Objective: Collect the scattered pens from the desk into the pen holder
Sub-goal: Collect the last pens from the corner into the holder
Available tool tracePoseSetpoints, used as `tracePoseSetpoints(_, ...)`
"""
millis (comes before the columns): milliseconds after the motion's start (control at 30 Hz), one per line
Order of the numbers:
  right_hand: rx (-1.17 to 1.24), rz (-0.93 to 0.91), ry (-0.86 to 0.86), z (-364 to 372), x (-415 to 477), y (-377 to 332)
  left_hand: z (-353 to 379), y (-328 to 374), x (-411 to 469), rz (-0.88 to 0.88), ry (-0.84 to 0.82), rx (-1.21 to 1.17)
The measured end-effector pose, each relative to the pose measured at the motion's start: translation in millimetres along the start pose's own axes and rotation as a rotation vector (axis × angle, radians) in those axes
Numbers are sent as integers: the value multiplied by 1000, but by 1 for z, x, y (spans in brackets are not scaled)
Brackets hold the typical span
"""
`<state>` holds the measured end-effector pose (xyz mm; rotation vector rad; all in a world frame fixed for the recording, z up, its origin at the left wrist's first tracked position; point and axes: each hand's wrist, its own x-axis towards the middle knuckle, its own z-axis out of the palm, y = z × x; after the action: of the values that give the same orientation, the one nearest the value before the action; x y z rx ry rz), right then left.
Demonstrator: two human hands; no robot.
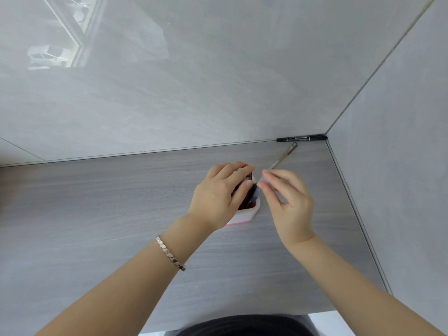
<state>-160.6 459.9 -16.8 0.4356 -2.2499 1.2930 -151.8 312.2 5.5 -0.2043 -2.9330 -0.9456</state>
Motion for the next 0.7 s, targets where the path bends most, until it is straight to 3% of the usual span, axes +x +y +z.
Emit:
tracePoseSetpoints(133, 8, 40, 3, -1, 4, -2, 6, -1, -4, -4, 23, -38)
tracePoseSetpoints(233, -55, -98, -189, -11, -10, 5, 7, 0, -2, -70, 32, -114)
tracePoseSetpoints(333, -70, -58, -293, -16, -14, 13, 9, 0, 1, -92, 42, -157)
tracePoseSetpoints(467, -37, 169, -205, -21, 36, 43, 9, -1, 1, -103, 50, -161)
tracePoseSetpoints(633, -356, 761, -387, -2, 102, 114, 10, -3, 2, -102, 66, -157)
tracePoseSetpoints(700, -409, 849, -392, 9, 111, 127, 10, -2, 2, -105, 66, -154)
